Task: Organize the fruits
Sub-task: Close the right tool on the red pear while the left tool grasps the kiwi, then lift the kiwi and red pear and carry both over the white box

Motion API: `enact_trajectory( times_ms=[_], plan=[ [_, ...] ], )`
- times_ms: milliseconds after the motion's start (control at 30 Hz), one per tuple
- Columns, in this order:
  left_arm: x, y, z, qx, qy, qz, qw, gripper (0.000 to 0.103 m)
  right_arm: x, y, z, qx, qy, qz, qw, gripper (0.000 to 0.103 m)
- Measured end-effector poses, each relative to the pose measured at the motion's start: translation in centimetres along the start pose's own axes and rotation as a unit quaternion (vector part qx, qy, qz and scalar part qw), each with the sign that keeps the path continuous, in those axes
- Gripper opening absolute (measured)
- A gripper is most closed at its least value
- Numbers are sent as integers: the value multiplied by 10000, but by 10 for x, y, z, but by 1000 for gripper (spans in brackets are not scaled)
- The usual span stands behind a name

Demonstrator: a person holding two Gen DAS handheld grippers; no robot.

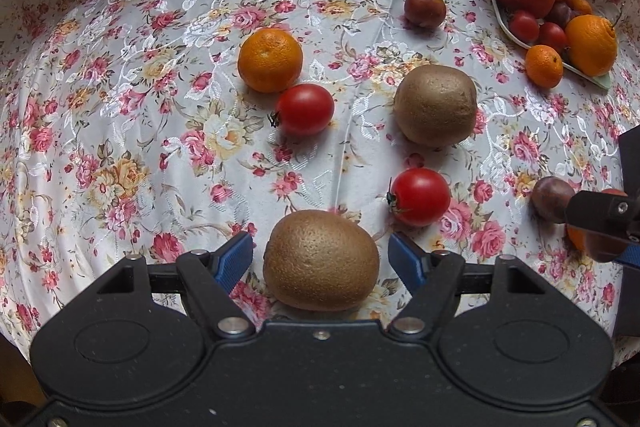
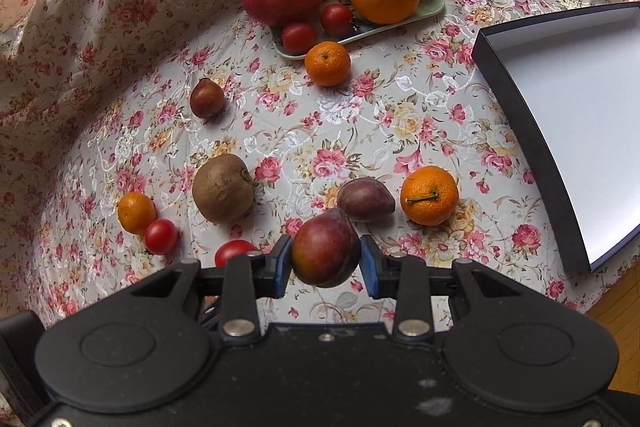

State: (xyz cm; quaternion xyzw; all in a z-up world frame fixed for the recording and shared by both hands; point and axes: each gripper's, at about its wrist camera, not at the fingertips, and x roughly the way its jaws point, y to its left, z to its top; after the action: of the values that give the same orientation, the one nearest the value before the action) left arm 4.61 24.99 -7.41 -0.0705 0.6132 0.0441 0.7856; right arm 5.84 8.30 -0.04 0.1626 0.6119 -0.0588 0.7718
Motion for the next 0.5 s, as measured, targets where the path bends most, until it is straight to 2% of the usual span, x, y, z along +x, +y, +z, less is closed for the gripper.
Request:
enact_trajectory(
  times_ms=[100, 233, 333, 500],
  plan=[
    [4, -1, -1, -81, 112, -4, 9999, 75, -2, -5, 2, 41, 4, -44, 10000, 37],
    [10, -11, -2, 47, 159, 110, 9998, 74, -3, -9, 2, 41, 73, -33, 10000, 37],
    [8, -14, -4, 20, -9, 300, 9995, 63, -7, -13, 1, 42, 79, 61, 9999, 37],
    [-2, -15, -4, -211, 23, 160, 9996, 62, -11, -18, 0, 115, 110, 162, 9997, 37]
  ],
)
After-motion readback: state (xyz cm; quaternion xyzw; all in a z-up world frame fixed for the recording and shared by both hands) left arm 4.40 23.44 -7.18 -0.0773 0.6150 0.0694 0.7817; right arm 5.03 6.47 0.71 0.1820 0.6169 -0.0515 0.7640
